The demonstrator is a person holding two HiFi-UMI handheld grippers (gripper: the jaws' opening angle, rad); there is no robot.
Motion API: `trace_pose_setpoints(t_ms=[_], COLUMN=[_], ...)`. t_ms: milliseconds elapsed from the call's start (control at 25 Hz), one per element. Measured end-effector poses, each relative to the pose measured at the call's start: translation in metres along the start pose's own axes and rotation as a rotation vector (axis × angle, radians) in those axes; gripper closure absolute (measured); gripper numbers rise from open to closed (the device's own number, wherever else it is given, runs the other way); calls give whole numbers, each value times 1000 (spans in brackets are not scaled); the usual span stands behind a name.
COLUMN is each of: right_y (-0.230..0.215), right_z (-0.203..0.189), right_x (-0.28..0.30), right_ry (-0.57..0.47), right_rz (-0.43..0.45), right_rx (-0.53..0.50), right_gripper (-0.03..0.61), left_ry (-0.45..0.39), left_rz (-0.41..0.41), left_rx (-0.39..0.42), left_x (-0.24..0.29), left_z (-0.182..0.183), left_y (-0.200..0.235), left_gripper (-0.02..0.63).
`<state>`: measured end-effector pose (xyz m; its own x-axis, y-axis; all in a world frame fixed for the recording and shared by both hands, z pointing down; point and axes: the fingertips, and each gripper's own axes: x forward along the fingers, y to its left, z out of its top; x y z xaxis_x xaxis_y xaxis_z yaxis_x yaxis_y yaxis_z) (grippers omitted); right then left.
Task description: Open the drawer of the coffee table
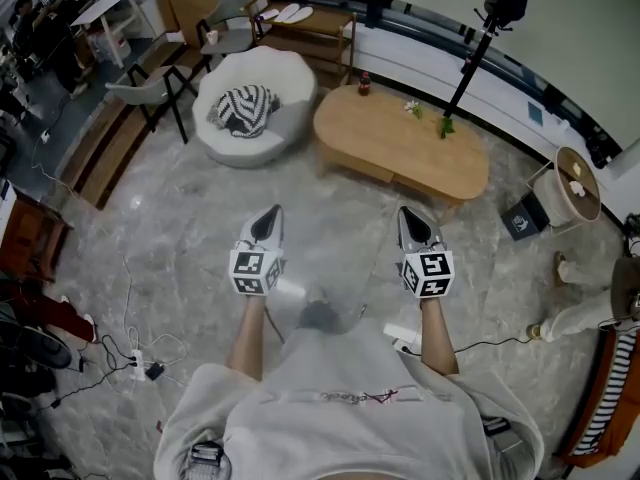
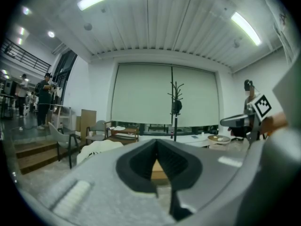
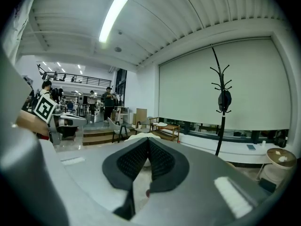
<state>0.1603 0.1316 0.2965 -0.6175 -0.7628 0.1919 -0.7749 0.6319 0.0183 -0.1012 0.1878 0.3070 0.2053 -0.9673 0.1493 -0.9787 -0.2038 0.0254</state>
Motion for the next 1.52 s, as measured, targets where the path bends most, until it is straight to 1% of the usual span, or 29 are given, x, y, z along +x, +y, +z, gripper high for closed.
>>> trace_pose_setpoints(t_ms=[160, 360, 640, 800, 960, 1160, 1520], right_y=[-2, -15, -24, -31, -29, -32, -40], right_z=[11, 26, 39, 35, 32, 27, 21], right_x=[51, 111, 166, 183, 190, 194, 196], right_ry=[10, 14, 5, 12, 16, 31, 26], right_rz=[-3, -18, -54, -67, -70, -74, -96], right_rx=[-4, -2, 3, 12, 15, 25, 43], right_gripper=[575, 577, 575, 575, 575, 577, 577], left_ry=[1, -4, -12, -8, -5, 2, 23], left_rz=[-4, -11, -45, -60, -65, -84, -112], left_rx=[1, 10, 22, 24, 23, 30, 24], left_x=[35, 84, 134, 153, 161, 169, 182], left_z=[10, 28, 41, 39, 36, 35, 28], left_y=[39, 80, 122, 132, 140, 133, 129], left_gripper=[615, 615, 615, 615, 615, 615, 615])
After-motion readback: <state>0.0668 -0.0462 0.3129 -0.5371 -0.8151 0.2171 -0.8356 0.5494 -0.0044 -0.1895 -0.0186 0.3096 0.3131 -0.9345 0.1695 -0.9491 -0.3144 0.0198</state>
